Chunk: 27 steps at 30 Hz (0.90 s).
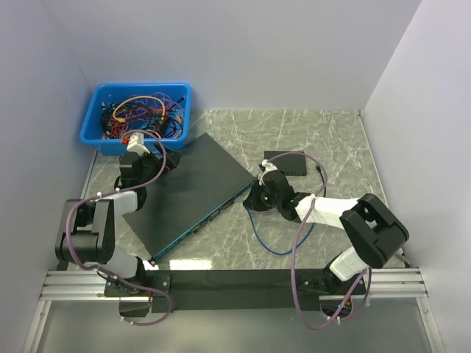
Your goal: Insert the plug into the switch port
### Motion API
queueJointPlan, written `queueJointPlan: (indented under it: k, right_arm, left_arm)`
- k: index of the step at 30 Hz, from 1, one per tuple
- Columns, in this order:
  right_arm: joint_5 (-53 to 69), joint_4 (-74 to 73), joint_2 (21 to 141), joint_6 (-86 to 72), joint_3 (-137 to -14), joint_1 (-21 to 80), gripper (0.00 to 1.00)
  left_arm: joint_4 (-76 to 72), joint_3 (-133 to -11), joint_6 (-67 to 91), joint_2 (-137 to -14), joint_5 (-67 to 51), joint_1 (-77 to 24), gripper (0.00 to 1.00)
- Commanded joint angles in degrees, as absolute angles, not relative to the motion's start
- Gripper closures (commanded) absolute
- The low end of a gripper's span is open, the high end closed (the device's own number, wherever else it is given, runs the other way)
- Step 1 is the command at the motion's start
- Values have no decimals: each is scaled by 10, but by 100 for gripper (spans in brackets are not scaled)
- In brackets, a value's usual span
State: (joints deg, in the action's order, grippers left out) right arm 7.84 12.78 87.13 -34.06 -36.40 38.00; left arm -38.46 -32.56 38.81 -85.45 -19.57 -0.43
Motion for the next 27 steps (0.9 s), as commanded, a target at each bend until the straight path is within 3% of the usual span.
queueJointPlan:
  k: [1,10,27]
  right_arm:
    - [57,159,885,-347,-379,381,100]
    - [59,273,901,-367,-356,385,100]
    - [-14,258,943,-345,-403,408,100]
  left_arm:
    - [-455,-340,399,-874,-224,11,3]
    - [-497,-328,406,-896,-229,17,4]
    - [-537,-327,425,-946,-250,26,7]
